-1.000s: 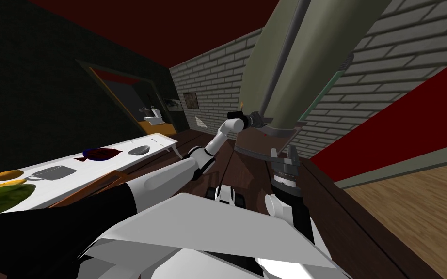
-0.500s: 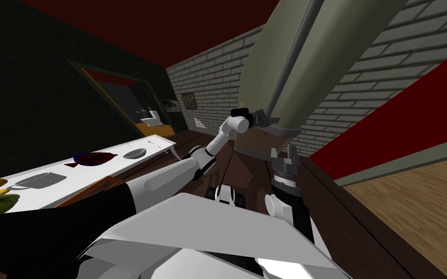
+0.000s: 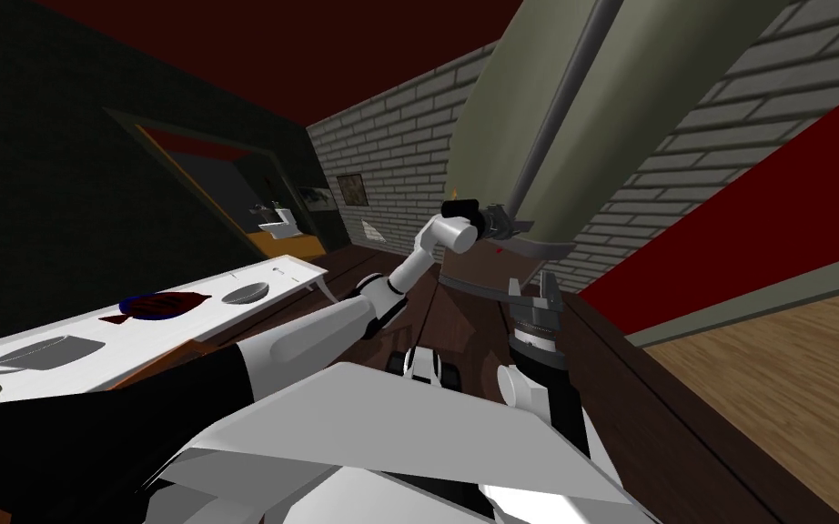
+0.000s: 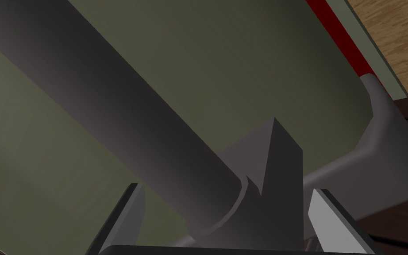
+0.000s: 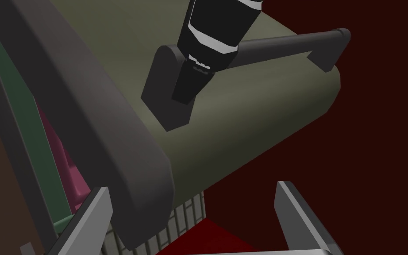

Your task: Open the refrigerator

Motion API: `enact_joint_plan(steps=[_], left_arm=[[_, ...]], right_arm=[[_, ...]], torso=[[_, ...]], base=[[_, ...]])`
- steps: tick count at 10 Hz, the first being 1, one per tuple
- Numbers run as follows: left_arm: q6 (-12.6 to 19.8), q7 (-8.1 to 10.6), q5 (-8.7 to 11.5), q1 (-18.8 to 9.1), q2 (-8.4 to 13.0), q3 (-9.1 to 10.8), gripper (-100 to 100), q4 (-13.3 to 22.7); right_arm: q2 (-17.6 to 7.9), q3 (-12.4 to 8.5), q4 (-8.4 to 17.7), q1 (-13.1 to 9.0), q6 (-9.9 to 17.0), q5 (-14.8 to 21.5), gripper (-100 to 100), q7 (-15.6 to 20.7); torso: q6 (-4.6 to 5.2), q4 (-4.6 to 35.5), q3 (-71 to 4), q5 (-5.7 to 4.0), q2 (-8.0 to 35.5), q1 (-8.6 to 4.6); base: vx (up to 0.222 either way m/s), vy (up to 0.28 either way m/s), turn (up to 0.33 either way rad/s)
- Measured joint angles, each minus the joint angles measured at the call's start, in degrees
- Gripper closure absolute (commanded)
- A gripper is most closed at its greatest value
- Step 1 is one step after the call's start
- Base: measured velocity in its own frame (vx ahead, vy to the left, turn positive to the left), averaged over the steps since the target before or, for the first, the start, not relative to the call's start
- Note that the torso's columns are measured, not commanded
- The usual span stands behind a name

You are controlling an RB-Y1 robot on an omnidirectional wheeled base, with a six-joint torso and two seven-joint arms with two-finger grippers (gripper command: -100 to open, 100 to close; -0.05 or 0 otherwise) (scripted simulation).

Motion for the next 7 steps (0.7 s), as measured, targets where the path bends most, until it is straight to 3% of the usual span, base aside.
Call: enact_joint_plan(steps=[6,7], left_arm=[[3.81,9.78,-8.19,-2.02,-1.06,-2.64,-100,-2.86],[4.01,10.15,-8.27,-1.89,-1.06,-2.9,0,-2.81]], right_arm=[[0.0,0.0,0.0,0.0,0.0,0.0,0,0.0],[0.0,0.0,0.0,0.0,0.0,0.0,0,0.0]], torso=[[-0.26,0.4,-0.09,0.49,0.09,0.56],[-0.16,0.18,-0.03,0.31,0.08,0.45]], base=[[0.034,0.027,-0.033],[-0.006,-0.005,-0.012]])
